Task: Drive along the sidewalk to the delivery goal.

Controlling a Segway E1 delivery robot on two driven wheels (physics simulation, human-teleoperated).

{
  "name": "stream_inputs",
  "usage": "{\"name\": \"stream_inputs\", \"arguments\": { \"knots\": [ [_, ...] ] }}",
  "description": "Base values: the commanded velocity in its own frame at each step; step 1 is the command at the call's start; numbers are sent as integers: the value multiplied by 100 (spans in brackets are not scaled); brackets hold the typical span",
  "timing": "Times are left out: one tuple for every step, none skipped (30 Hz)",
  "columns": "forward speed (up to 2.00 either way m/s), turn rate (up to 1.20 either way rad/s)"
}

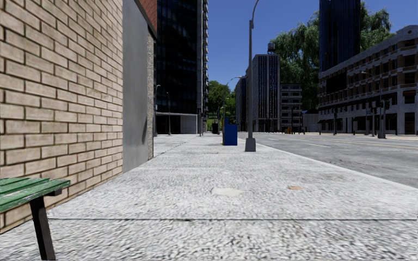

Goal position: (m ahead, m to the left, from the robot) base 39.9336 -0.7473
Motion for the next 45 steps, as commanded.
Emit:
{"name": "stream_inputs", "arguments": {
  "knots": [
    [200,0],
    [200,0],
    [200,0],
    [200,0],
    [200,0],
    [200,0],
    [200,0],
    [200,0],
    [200,0],
    [200,0],
    [200,0],
    [200,0],
    [200,0],
    [200,0],
    [200,0],
    [200,0],
    [200,0],
    [200,0],
    [200,0],
    [200,0],
    [200,0],
    [200,0],
    [200,0],
    [200,0],
    [200,0],
    [200,0],
    [200,0],
    [200,0],
    [200,0],
    [200,0],
    [200,0],
    [200,0],
    [200,0],
    [200,0],
    [200,0],
    [200,0],
    [200,0],
    [200,0],
    [200,0],
    [200,0],
    [200,0],
    [200,0],
    [200,0],
    [200,0],
    [200,0]
  ]
}}
